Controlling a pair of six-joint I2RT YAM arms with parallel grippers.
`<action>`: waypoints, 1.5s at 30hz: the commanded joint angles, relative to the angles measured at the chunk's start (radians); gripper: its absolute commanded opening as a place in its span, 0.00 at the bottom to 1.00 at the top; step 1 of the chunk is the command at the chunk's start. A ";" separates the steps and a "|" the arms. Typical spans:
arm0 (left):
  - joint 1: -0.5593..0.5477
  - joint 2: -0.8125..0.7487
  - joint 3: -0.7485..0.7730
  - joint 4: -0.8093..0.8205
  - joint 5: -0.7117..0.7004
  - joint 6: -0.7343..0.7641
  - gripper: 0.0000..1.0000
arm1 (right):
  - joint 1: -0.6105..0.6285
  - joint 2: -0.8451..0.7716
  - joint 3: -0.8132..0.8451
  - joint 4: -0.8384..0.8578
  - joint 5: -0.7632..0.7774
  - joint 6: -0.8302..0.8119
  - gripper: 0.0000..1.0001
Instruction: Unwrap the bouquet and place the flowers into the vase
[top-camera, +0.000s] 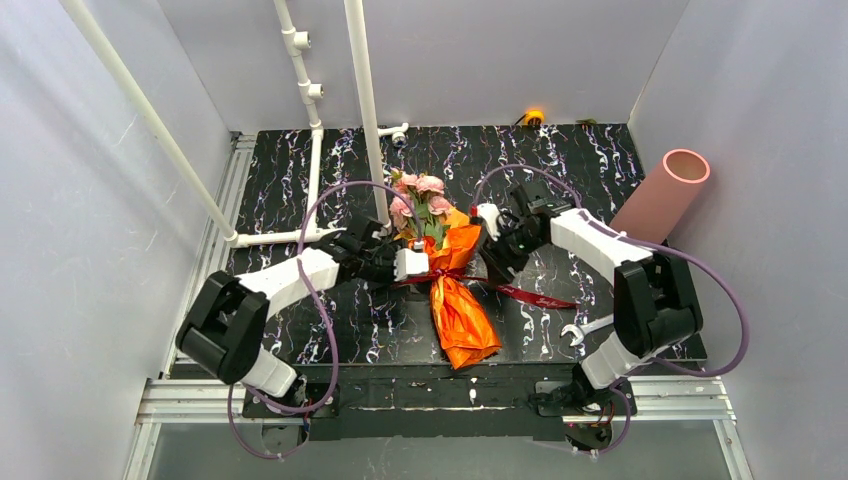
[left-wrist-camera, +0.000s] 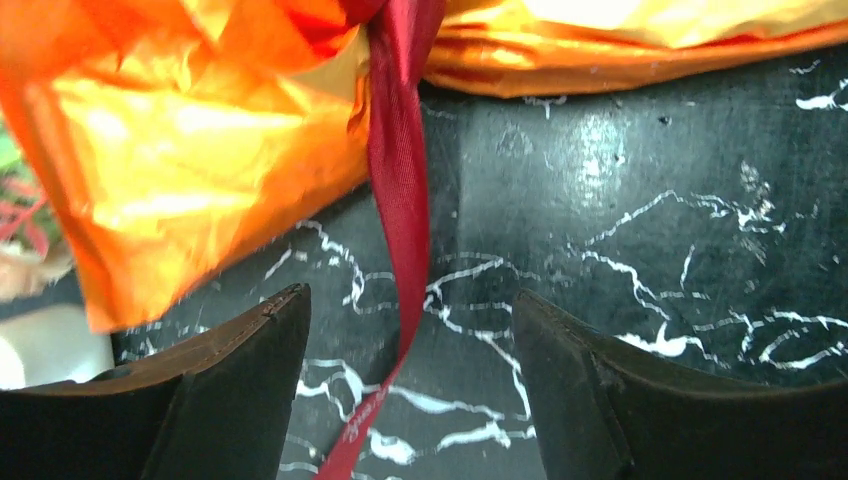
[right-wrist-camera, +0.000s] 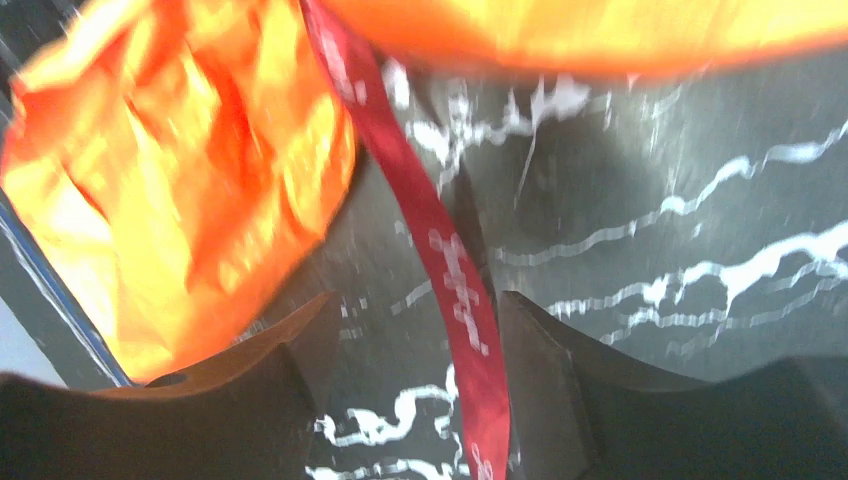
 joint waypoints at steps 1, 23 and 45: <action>-0.053 0.068 0.043 0.074 -0.021 -0.023 0.71 | 0.047 0.036 0.115 0.166 -0.134 0.201 0.66; -0.084 0.072 0.024 0.144 -0.108 -0.074 0.00 | 0.170 0.309 0.219 0.584 -0.089 0.730 0.39; -0.057 -0.331 0.148 -0.126 -0.128 -0.273 0.00 | 0.204 0.440 0.194 0.457 0.184 0.403 0.23</action>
